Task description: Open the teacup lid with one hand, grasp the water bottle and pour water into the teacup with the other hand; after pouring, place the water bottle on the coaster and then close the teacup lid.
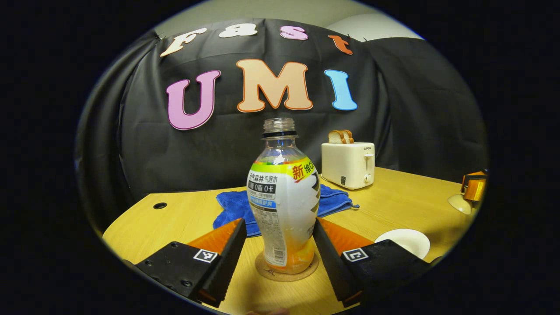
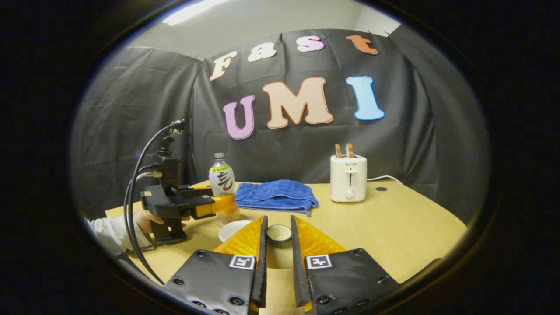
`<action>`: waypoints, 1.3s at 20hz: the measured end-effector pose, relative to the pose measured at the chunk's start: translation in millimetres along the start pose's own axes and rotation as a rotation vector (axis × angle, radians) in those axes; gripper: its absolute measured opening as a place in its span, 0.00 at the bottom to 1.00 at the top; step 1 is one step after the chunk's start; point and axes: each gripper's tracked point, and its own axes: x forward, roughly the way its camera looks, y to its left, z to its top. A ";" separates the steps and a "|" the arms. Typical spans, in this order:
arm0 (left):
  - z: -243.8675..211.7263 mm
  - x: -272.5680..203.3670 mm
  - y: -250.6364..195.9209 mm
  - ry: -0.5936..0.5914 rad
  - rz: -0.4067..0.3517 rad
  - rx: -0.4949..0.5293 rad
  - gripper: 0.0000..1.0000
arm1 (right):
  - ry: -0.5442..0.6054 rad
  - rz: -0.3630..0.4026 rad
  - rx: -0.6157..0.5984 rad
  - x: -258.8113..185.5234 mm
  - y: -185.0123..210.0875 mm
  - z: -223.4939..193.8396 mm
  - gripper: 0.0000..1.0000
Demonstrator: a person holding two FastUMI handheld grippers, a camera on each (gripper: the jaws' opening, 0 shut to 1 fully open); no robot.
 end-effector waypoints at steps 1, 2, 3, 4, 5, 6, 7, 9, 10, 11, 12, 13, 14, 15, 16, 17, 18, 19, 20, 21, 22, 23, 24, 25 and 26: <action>2.3 -5.4 2.0 -0.007 0.008 -0.001 0.91 | 0.000 0.008 0.011 4.5 1.8 0.4 0.29; 5.5 -11.5 4.0 -0.015 0.017 -0.002 0.92 | 0.002 0.018 0.020 8.3 4.6 1.0 0.29; 8.0 -18.1 6.1 -0.026 0.030 -0.001 0.94 | 0.002 0.029 0.027 12.1 8.5 1.5 0.29; 10.8 -24.1 6.9 -0.038 0.040 -0.002 0.95 | 0.004 0.040 0.030 16.6 12.3 1.8 0.28; 11.2 -28.0 5.2 -0.042 0.043 -0.001 0.94 | 0.007 0.049 0.030 21.3 15.8 1.3 0.28; 12.3 -34.0 5.3 -0.047 0.048 0.000 0.94 | 0.008 0.060 0.032 25.0 20.2 1.9 0.29; 13.6 -42.2 5.7 -0.053 0.052 0.002 0.94 | 0.005 0.075 0.032 28.4 26.0 3.7 0.28; 17.1 -54.7 6.7 -0.060 0.071 0.009 0.94 | 0.005 0.095 0.023 34.7 36.7 4.6 0.28; 20.0 -62.3 8.2 -0.070 0.080 0.010 0.94 | 0.006 0.105 0.017 39.4 41.7 3.9 0.28; 22.6 -68.8 7.8 -0.079 0.082 0.010 0.94 | 0.009 0.113 0.014 43.7 46.4 3.4 0.29; 24.4 -75.7 8.5 -0.087 0.087 0.010 0.94 | 0.013 0.119 0.008 48.1 49.5 1.2 0.29; 25.1 -82.0 8.6 -0.092 0.093 0.013 0.94 | 0.019 0.123 0.002 52.5 53.2 -1.1 0.28; 26.6 -87.0 7.9 -0.099 0.095 0.013 0.94 | 0.026 0.127 -0.003 56.9 55.7 -4.2 0.29; 27.4 -91.7 7.1 -0.105 0.098 0.014 0.94 | 0.032 0.130 -0.010 61.3 58.6 -7.6 0.29; 28.3 -96.2 8.5 -0.112 0.102 0.015 0.94 | 0.039 0.130 -0.018 65.5 60.7 -11.5 0.29; 29.5 -98.7 9.5 -0.120 0.109 0.014 0.94 | 0.048 0.127 -0.027 69.1 62.1 -15.5 0.29; 28.6 -102.3 9.9 -0.124 0.111 0.009 0.94 | 0.055 0.125 -0.034 72.3 62.8 -20.1 0.27; 26.9 -105.2 11.0 -0.122 0.116 0.004 0.94 | 0.063 0.123 -0.038 75.3 63.8 -23.6 0.27; 24.6 -107.5 10.8 -0.121 0.116 -0.004 0.94 | 0.071 0.120 -0.043 78.0 64.7 -26.8 0.27; 22.4 -109.2 10.2 -0.120 0.118 -0.012 0.94 | 0.077 0.116 -0.049 80.5 64.1 -30.1 0.27; 20.5 -111.4 10.8 -0.117 0.118 -0.017 0.94 | 0.085 0.111 -0.056 83.0 64.0 -34.1 0.27; 19.8 -113.3 12.0 -0.119 0.124 -0.019 0.94 | 0.095 0.108 -0.063 84.7 63.3 -37.4 0.27; 18.1 -115.0 12.0 -0.118 0.127 -0.019 0.94 | 0.104 0.108 -0.067 86.5 63.8 -42.1 0.27; 17.1 -116.8 12.2 -0.118 0.128 -0.019 0.94 | 0.105 0.112 -0.068 86.3 66.6 -43.3 0.27; 16.4 -117.6 12.0 -0.118 0.130 -0.017 0.94 | 0.105 0.112 -0.072 87.1 68.6 -43.1 0.29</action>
